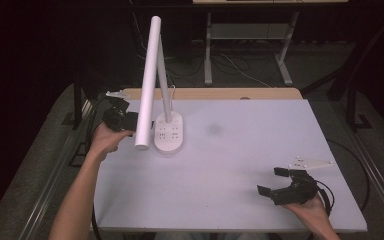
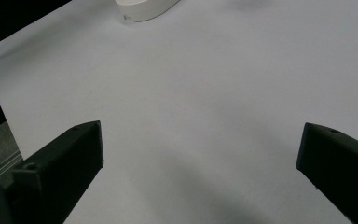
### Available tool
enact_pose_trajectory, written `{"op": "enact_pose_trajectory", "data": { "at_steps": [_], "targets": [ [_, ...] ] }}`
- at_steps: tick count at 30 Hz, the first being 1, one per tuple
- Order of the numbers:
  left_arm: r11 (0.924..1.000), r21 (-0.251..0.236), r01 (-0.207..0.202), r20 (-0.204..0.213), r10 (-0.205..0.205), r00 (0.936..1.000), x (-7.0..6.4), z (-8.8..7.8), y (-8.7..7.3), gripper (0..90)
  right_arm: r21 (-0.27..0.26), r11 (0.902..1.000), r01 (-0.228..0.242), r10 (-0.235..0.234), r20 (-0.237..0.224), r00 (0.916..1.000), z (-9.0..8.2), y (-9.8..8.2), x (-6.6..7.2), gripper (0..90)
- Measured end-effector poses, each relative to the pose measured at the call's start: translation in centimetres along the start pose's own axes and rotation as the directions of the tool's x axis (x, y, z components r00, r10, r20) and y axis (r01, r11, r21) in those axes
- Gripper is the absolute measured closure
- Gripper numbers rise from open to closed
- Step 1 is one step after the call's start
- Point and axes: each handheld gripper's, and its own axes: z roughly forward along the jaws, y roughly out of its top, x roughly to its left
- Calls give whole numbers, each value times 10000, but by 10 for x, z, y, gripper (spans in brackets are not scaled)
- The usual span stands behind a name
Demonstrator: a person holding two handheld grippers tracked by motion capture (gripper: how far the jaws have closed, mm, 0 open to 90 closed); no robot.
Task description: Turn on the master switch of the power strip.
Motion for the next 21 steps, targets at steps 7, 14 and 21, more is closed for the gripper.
{"op": "enact_pose_trajectory", "data": {
  "at_steps": [7,14,21],
  "targets": [
    [9989,-91,458,-127,-459,9989,9,7,6,219,11,10000,8,-8,14,10000,1,0,0,1],
    [9961,-303,826,-235,-833,9962,15,16,9,305,16,10000,48,-48,20,10000,1,0,0,0],
    [9882,-761,1332,-62,-1341,9909,24,28,7,369,52,9999,122,-122,10,9999,1,-1,0,0]
  ]
}}
